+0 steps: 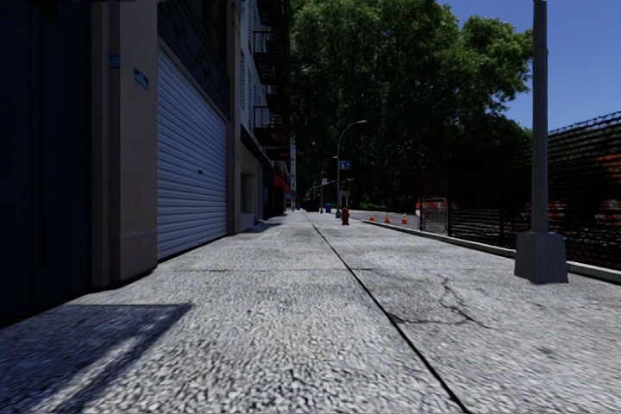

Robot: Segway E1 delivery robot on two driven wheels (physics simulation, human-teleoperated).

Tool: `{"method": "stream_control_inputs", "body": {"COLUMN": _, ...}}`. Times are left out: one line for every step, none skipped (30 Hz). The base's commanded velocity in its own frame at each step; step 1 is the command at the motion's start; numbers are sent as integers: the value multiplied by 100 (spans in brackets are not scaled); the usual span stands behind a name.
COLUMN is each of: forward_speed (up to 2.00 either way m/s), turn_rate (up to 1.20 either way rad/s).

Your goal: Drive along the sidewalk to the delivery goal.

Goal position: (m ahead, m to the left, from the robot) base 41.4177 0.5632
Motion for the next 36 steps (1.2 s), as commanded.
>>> {"method": "stream_control_inputs", "body": {"forward_speed": 200, "turn_rate": 0}}
{"method": "stream_control_inputs", "body": {"forward_speed": 200, "turn_rate": 0}}
{"method": "stream_control_inputs", "body": {"forward_speed": 200, "turn_rate": 0}}
{"method": "stream_control_inputs", "body": {"forward_speed": 200, "turn_rate": 0}}
{"method": "stream_control_inputs", "body": {"forward_speed": 200, "turn_rate": 0}}
{"method": "stream_control_inputs", "body": {"forward_speed": 200, "turn_rate": 0}}
{"method": "stream_control_inputs", "body": {"forward_speed": 200, "turn_rate": 0}}
{"method": "stream_control_inputs", "body": {"forward_speed": 200, "turn_rate": 0}}
{"method": "stream_control_inputs", "body": {"forward_speed": 200, "turn_rate": 0}}
{"method": "stream_control_inputs", "body": {"forward_speed": 200, "turn_rate": 0}}
{"method": "stream_control_inputs", "body": {"forward_speed": 200, "turn_rate": 0}}
{"method": "stream_control_inputs", "body": {"forward_speed": 200, "turn_rate": 0}}
{"method": "stream_control_inputs", "body": {"forward_speed": 200, "turn_rate": 0}}
{"method": "stream_control_inputs", "body": {"forward_speed": 200, "turn_rate": 0}}
{"method": "stream_control_inputs", "body": {"forward_speed": 200, "turn_rate": 0}}
{"method": "stream_control_inputs", "body": {"forward_speed": 200, "turn_rate": 0}}
{"method": "stream_control_inputs", "body": {"forward_speed": 200, "turn_rate": 0}}
{"method": "stream_control_inputs", "body": {"forward_speed": 200, "turn_rate": 0}}
{"method": "stream_control_inputs", "body": {"forward_speed": 200, "turn_rate": 0}}
{"method": "stream_control_inputs", "body": {"forward_speed": 200, "turn_rate": 0}}
{"method": "stream_control_inputs", "body": {"forward_speed": 200, "turn_rate": 0}}
{"method": "stream_control_inputs", "body": {"forward_speed": 200, "turn_rate": 0}}
{"method": "stream_control_inputs", "body": {"forward_speed": 200, "turn_rate": 0}}
{"method": "stream_control_inputs", "body": {"forward_speed": 200, "turn_rate": 0}}
{"method": "stream_control_inputs", "body": {"forward_speed": 200, "turn_rate": 0}}
{"method": "stream_control_inputs", "body": {"forward_speed": 200, "turn_rate": 0}}
{"method": "stream_control_inputs", "body": {"forward_speed": 200, "turn_rate": 0}}
{"method": "stream_control_inputs", "body": {"forward_speed": 200, "turn_rate": 0}}
{"method": "stream_control_inputs", "body": {"forward_speed": 200, "turn_rate": 0}}
{"method": "stream_control_inputs", "body": {"forward_speed": 200, "turn_rate": 0}}
{"method": "stream_control_inputs", "body": {"forward_speed": 200, "turn_rate": 0}}
{"method": "stream_control_inputs", "body": {"forward_speed": 200, "turn_rate": 0}}
{"method": "stream_control_inputs", "body": {"forward_speed": 200, "turn_rate": 0}}
{"method": "stream_control_inputs", "body": {"forward_speed": 200, "turn_rate": 0}}
{"method": "stream_control_inputs", "body": {"forward_speed": 200, "turn_rate": 0}}
{"method": "stream_control_inputs", "body": {"forward_speed": 200, "turn_rate": 0}}
